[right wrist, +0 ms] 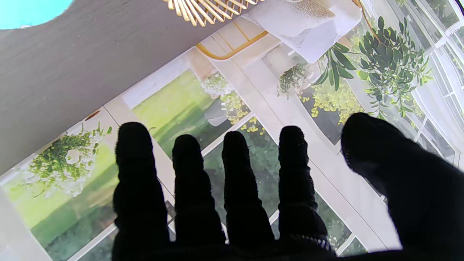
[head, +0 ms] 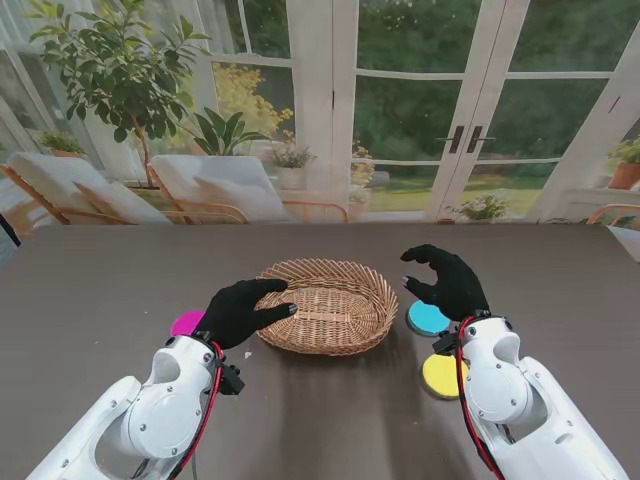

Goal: Stack culture dishes into a storage basket

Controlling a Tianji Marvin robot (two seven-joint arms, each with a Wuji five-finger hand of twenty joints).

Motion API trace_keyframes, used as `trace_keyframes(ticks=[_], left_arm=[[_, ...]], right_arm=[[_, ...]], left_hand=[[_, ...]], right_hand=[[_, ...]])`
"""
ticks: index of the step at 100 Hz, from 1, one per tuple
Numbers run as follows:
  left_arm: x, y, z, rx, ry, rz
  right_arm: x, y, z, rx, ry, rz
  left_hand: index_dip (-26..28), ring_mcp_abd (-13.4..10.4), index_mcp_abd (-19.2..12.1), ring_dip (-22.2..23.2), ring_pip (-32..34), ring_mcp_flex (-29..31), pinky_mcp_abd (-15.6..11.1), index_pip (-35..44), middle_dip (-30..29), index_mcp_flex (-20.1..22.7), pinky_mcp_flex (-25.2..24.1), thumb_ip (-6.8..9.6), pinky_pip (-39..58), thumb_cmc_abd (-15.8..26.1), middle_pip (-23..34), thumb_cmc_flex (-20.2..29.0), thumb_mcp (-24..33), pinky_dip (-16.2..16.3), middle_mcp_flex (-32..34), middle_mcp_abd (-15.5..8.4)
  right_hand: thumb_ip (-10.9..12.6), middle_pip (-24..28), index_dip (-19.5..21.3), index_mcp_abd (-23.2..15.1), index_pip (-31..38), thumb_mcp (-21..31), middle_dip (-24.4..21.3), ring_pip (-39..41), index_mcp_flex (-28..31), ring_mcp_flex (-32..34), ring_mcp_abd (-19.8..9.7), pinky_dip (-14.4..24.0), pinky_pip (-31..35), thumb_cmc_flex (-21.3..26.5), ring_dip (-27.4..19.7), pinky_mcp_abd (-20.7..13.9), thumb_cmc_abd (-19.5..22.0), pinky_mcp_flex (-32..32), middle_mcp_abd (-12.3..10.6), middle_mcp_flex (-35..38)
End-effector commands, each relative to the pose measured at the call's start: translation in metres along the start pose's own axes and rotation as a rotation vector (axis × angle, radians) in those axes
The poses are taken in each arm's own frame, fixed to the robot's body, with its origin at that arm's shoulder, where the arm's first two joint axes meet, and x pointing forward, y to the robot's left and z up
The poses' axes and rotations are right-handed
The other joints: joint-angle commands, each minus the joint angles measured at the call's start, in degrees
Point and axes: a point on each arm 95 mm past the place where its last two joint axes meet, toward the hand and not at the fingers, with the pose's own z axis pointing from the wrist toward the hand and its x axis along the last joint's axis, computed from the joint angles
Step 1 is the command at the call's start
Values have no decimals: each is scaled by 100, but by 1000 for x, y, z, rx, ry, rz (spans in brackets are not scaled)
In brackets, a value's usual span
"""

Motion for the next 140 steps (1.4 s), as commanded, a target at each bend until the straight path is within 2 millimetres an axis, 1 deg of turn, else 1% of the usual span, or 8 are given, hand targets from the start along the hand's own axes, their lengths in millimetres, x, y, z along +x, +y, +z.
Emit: trace_keyframes(ticks=[1,24,41,48,59,80,119,140], left_arm=[[-2,-3,-6,-14,-23,51],[-15,-20,-37,-15,-119,353],[-29,-36,-59,-43,-193,477],[-36,-43,-63,-68,-221,508],[-48,-51,-64,-95,-248,546],[-70,-61,-57,-145,-288,618],[-113,-64,-52,-212,-371,696],[-132,-63,-48,-286,-417,735]], right_arm=[[4,0,-5,18,12,-1],[8,0,-11,39,26,1],[10,-5,-13,61,29,7],[10,-7,-14,75,32,8],[10,-11,-14,89,34,13],[10,-17,-10,110,31,27],[9,-21,-8,120,21,23],[9,-22,-8,127,20,22]], left_hand=[[-35,-60,-113,-18,-39,-177,-108,-85,-65,-110,-51,146,-52,217,-54,24,-127,-46,-212,-97],[-80,-218,-283,25,-12,-264,-187,-234,-86,-578,-7,133,39,31,-137,-161,-171,40,-663,-324],[-105,-332,-349,31,-38,-453,-274,-288,-103,-802,-92,141,57,-111,-169,-273,-153,107,-927,-419],[-131,-439,-325,-42,-182,-763,-375,-340,-135,-954,-289,142,-45,-110,-222,-330,-141,75,-1130,-462],[-176,-496,-320,-155,-270,-961,-439,-418,-215,-1164,-409,148,-176,-112,-285,-360,-119,-19,-1365,-519],[-205,-541,-351,-234,-265,-1011,-477,-421,-283,-1226,-436,154,-234,-88,-285,-394,-102,-93,-1452,-548],[-239,-555,-358,-285,-245,-1039,-522,-430,-320,-1310,-440,160,-271,-157,-274,-397,-87,-186,-1513,-557],[-327,-669,-485,-254,-188,-993,-570,-627,-344,-1835,-315,157,-185,-308,-339,-571,-132,-171,-1852,-645]], right_hand=[[30,-110,-21,-78,-92,-263,-69,-28,15,87,7,250,-168,-139,1,45,95,-1292,-55,15],[31,-117,-22,-83,-108,-277,-72,-21,9,86,12,296,-196,-139,8,45,93,-1299,-32,-5],[31,-118,-18,-84,-117,-289,-73,-22,-4,75,10,328,-218,-146,12,39,95,-1308,-24,-16],[32,-119,-17,-87,-119,-293,-73,-21,-8,75,3,344,-225,-150,13,38,109,-1306,-16,-27],[33,-121,-13,-79,-121,-307,-74,-26,-15,67,-1,363,-236,-155,12,37,121,-1304,13,-43],[37,-118,-3,-51,-114,-307,-73,-24,-7,58,8,394,-262,-145,14,39,124,-1320,31,-55],[41,-108,8,-37,-108,-317,-71,-17,0,58,12,450,-294,-146,18,35,146,-1329,40,-54],[42,-106,11,-39,-105,-312,-72,-18,6,61,4,472,-313,-146,16,42,145,-1338,39,-39]])
